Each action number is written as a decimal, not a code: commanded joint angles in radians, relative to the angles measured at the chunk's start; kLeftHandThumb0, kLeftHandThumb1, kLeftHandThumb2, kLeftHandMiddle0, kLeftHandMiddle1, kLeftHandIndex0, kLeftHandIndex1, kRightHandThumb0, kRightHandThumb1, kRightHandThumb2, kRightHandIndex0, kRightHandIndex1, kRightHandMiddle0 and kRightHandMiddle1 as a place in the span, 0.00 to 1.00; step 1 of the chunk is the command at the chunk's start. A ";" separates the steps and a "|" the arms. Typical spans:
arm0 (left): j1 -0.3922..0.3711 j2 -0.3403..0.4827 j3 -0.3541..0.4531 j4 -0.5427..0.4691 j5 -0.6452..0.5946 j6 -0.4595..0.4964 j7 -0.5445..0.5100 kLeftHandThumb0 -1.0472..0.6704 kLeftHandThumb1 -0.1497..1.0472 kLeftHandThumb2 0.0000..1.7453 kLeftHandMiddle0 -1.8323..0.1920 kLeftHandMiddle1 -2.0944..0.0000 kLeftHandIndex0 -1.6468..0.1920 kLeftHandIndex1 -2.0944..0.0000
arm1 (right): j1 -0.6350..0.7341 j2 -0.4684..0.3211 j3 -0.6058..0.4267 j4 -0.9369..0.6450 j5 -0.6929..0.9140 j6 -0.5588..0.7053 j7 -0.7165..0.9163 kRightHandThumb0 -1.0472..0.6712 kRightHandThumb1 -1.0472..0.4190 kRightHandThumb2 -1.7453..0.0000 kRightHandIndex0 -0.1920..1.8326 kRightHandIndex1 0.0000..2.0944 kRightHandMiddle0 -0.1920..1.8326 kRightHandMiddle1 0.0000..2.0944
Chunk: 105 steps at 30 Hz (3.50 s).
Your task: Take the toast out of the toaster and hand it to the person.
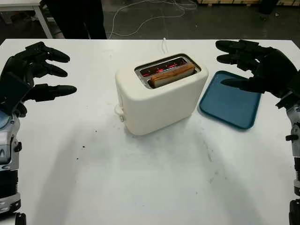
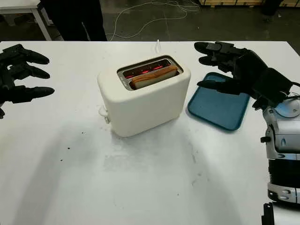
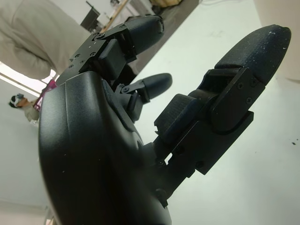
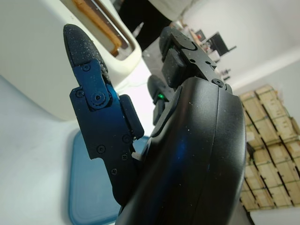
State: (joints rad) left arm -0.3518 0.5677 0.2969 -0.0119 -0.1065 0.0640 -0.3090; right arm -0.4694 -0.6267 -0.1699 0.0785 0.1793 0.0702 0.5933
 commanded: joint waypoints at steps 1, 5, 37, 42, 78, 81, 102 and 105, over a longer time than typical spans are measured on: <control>-0.004 0.006 0.001 -0.004 -0.004 0.006 -0.003 0.00 0.54 0.00 0.66 0.44 0.63 0.50 | -0.005 0.011 -0.001 -0.005 0.007 -0.003 -0.004 0.21 0.17 1.00 0.15 0.31 0.31 0.00; -0.006 0.004 0.001 -0.005 -0.008 0.010 -0.004 0.00 0.54 0.00 0.66 0.44 0.63 0.50 | -0.005 0.010 0.000 -0.002 0.007 -0.010 -0.001 0.23 0.17 1.00 0.15 0.31 0.31 0.00; -0.003 0.003 -0.001 -0.015 -0.006 0.015 0.001 0.00 0.54 0.00 0.66 0.45 0.62 0.51 | -0.010 0.007 -0.001 0.006 0.017 -0.002 0.005 0.23 0.17 1.00 0.14 0.31 0.31 0.00; -0.003 0.004 -0.001 -0.009 -0.001 -0.001 0.003 0.00 0.55 0.00 0.66 0.45 0.62 0.51 | -0.008 0.006 0.000 0.001 0.009 -0.006 -0.002 0.22 0.17 1.00 0.15 0.31 0.31 0.00; 0.004 0.001 0.005 -0.016 -0.010 0.014 0.003 0.00 0.54 0.00 0.67 0.43 0.63 0.50 | -0.005 0.007 0.000 0.005 0.006 -0.015 -0.002 0.21 0.17 1.00 0.15 0.32 0.31 0.00; 0.006 0.000 0.006 -0.023 -0.013 0.021 0.003 0.00 0.54 0.00 0.68 0.43 0.63 0.50 | -0.008 0.009 0.000 0.003 0.007 -0.012 -0.004 0.21 0.17 1.00 0.15 0.32 0.31 0.00; 0.008 -0.009 0.003 -0.017 -0.005 0.011 0.012 0.00 0.54 0.00 0.66 0.43 0.63 0.50 | -0.418 0.042 0.192 0.200 -0.300 -0.310 -0.125 0.41 0.37 1.00 0.28 0.37 0.43 0.06; 0.006 -0.008 0.003 -0.015 -0.005 0.004 0.009 0.00 0.54 0.00 0.66 0.43 0.62 0.50 | -0.460 0.039 0.233 0.234 -0.376 -0.369 -0.146 0.38 0.40 1.00 0.32 0.37 0.46 0.07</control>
State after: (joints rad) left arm -0.3502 0.5618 0.2967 -0.0265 -0.1129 0.0824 -0.3052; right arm -0.9034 -0.5862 0.0489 0.2964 -0.1731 -0.2639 0.4610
